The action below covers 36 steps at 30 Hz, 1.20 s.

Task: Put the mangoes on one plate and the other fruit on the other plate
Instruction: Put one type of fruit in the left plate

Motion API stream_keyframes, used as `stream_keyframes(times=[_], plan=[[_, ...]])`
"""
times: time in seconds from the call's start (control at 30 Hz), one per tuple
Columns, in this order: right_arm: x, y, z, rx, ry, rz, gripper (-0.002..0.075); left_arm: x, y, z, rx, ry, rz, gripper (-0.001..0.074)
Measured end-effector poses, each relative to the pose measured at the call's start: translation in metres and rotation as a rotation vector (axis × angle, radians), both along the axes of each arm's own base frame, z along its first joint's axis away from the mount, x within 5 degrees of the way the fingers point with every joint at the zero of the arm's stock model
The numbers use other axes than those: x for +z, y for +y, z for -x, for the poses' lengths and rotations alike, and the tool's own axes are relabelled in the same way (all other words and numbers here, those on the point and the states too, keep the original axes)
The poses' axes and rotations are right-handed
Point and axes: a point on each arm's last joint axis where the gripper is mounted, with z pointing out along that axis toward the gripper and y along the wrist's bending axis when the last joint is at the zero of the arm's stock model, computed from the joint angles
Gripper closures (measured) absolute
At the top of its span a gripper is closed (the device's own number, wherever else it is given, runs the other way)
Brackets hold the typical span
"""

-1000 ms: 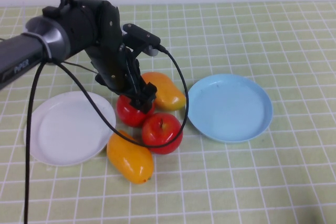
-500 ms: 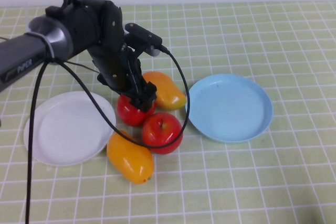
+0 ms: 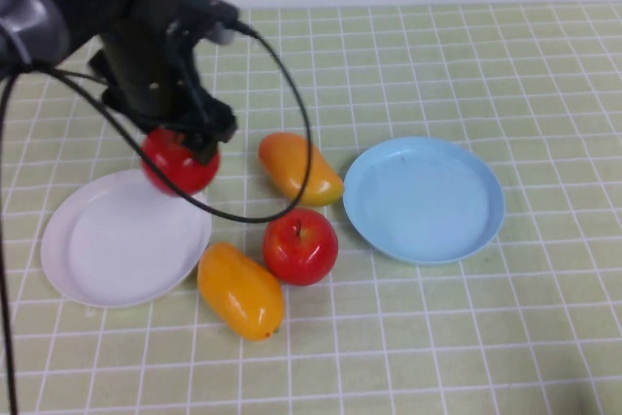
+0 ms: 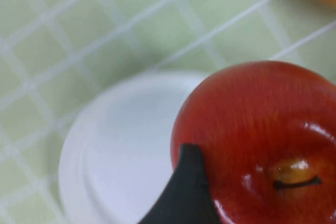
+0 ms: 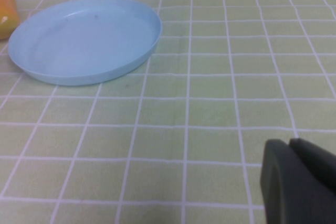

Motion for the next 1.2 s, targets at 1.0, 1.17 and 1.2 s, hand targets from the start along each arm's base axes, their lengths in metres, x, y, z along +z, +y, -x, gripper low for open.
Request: stream_keyframes(times=[1.0, 1.17, 1.2], plan=[[0.000, 0.000, 0.000, 0.000, 0.000, 0.000, 0.0742, -0.016, 0.075, 0.044, 0.224, 0.017, -0.005, 0.0066], [0.000, 0.000, 0.000, 0.000, 0.000, 0.000, 0.0742, -0.003, 0.031, 0.065, 0.107, 0.004, 0.067, 0.0066], [0.000, 0.000, 0.000, 0.000, 0.000, 0.000, 0.0742, -0.003, 0.018, 0.070, 0.066, 0.007, 0.077, 0.0066]])
